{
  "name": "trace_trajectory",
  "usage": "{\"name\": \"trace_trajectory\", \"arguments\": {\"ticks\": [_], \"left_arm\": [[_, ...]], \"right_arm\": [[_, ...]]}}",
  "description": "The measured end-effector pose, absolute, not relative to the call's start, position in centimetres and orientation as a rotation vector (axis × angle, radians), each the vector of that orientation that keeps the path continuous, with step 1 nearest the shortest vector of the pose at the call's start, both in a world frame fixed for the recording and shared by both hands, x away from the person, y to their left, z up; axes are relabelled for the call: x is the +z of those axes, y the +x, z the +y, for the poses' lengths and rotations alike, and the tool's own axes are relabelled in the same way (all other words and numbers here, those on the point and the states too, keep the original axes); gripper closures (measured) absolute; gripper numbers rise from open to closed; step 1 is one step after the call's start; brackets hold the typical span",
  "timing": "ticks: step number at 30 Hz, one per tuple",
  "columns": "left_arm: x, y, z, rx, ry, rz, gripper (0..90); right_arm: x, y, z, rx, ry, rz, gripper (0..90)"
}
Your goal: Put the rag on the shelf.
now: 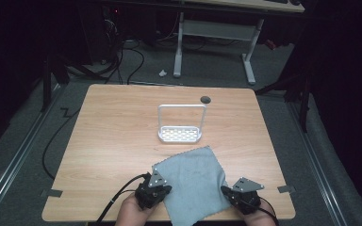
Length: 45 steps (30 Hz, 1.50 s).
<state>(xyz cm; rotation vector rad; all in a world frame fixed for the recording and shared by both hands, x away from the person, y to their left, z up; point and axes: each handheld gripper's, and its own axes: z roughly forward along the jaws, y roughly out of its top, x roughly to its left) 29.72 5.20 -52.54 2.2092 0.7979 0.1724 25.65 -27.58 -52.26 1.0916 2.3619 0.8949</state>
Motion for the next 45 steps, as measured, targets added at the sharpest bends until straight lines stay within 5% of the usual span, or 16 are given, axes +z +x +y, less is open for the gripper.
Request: {"name": "trace_trajectory", "arguments": {"ticks": [15,19,26,41,45], "left_arm": [[-52.6,33.7,8.8,0.259,2.159,0.928,89.6],[-52.1,35.1,8.9,0.257,2.108,0.969,81.0],[-52.5,35.9,8.2,0.276,2.152,0.969,79.9],[-52.6,33.0,10.4,0.210,2.160,0.922,80.8],[-52.2,34.1,11.3,0.280,2.095,0.987,73.5]], "right_arm": [[-51.2,25.5,-25.7,0.906,1.024,2.366,88.1],[-50.0,30.2,-25.2,0.923,1.084,2.281,88.2],[-51.8,35.7,-24.9,0.823,1.207,2.311,88.8],[-52.4,29.0,-25.0,0.939,1.120,2.359,89.9],[-52.4,28.8,-25.0,0.963,1.111,2.339,88.3]]}}
